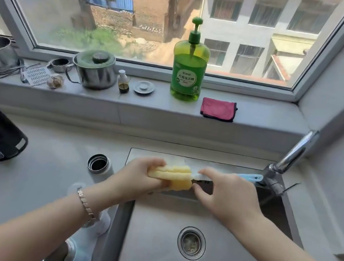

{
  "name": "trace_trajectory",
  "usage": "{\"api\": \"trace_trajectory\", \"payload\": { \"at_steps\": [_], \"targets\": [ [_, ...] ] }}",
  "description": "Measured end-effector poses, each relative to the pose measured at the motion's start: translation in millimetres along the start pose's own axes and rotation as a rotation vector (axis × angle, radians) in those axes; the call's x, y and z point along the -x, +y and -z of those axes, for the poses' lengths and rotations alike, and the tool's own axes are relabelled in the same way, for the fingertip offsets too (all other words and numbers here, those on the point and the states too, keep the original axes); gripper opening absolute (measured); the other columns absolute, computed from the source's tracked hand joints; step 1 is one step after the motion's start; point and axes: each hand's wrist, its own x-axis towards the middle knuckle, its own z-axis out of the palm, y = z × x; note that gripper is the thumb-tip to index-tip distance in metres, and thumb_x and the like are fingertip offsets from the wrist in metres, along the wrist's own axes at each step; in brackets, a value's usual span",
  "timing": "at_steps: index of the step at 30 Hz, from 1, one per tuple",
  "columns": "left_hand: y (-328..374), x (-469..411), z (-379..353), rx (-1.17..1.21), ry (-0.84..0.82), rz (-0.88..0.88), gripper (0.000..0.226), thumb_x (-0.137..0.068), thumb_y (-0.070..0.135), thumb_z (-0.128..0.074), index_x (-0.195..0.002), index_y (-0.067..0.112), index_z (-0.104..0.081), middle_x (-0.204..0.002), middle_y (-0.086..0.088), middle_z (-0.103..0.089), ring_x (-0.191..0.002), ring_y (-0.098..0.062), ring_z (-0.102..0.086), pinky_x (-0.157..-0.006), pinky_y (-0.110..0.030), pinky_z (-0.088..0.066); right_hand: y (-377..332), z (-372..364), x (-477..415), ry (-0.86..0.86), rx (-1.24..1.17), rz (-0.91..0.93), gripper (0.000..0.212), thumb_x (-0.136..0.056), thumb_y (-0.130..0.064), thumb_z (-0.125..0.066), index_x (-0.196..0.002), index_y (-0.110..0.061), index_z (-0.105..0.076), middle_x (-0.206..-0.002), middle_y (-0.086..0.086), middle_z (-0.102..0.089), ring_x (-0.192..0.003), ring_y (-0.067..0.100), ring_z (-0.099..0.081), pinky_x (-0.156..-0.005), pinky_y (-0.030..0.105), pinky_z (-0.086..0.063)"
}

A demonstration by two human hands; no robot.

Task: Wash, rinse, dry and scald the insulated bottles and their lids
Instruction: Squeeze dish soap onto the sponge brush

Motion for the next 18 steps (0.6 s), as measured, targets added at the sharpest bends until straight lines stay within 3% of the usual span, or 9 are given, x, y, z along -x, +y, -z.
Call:
{"api": "trace_trajectory", "payload": {
  "at_steps": [4,7,8,10,12,18],
  "targets": [
    [11.2,-19.3,14.7,-0.045,-0.026,0.011,0.026,-0.061,0.022,-0.062,-0.081,0.006,-0.061,-0.063,-0.005,-0.061,-0.058,-0.019,-0.054,-0.054,-0.030,-0.047,6.7,-0.1,-17.5,0.189,0.043,0.219,0.029,-0.077,-0.044,-0.060,-0.100,-0.029,-0.070,-0.080,-0.002,-0.062,-0.074,0.020,-0.062,-0.062,0.024,-0.040],
    [20.6,-32.0,21.6,0.047,-0.067,0.020,0.013,-0.071,0.014,-0.069,-0.080,0.009,-0.060,-0.058,-0.001,-0.065,-0.055,-0.015,-0.058,-0.049,-0.023,-0.046,17.5,-3.3,-37.6,-0.073,-0.211,0.270,0.045,-0.085,-0.043,-0.061,-0.126,-0.025,-0.054,-0.109,-0.003,-0.054,-0.103,0.015,-0.049,-0.086,0.026,-0.036],
    [22.5,-36.9,23.8,0.051,-0.074,0.016,0.012,-0.074,0.010,-0.070,-0.080,0.008,-0.060,-0.058,-0.002,-0.065,-0.054,-0.014,-0.058,-0.049,-0.022,-0.046,21.5,-6.0,-44.3,-0.155,-0.231,0.239,0.042,-0.089,-0.042,-0.056,-0.128,-0.026,-0.050,-0.114,-0.005,-0.051,-0.104,0.011,-0.046,-0.086,0.023,-0.034],
    [26.2,-50.0,28.0,0.051,-0.092,0.021,0.014,-0.076,0.012,-0.071,-0.083,0.007,-0.059,-0.062,-0.004,-0.066,-0.055,-0.016,-0.060,-0.049,-0.023,-0.047,27.9,-7.4,-58.4,-0.123,-0.239,0.249,0.033,-0.090,-0.040,-0.055,-0.119,-0.024,-0.054,-0.113,-0.004,-0.046,-0.101,0.013,-0.047,-0.084,0.025,-0.036],
    [31.2,-67.9,33.1,0.059,-0.096,0.038,0.013,-0.081,0.010,-0.069,-0.085,0.007,-0.058,-0.070,-0.007,-0.067,-0.060,-0.018,-0.065,-0.052,-0.025,-0.051,33.5,-4.5,-76.3,-0.037,-0.221,0.300,0.034,-0.088,-0.038,-0.059,-0.115,-0.017,-0.055,-0.116,0.000,-0.045,-0.108,0.018,-0.044,-0.091,0.026,-0.034],
    [70.1,-144.4,57.1,-0.003,-0.159,0.054,0.009,-0.086,0.003,-0.062,-0.087,0.010,-0.057,-0.073,-0.008,-0.065,-0.055,-0.011,-0.065,-0.050,-0.020,-0.052,59.3,19.5,-148.1,0.007,-0.075,0.339,0.047,-0.093,-0.038,-0.051,-0.136,-0.022,-0.040,-0.131,0.000,-0.040,-0.122,0.019,-0.032,-0.103,0.027,-0.024]
  ]
}}
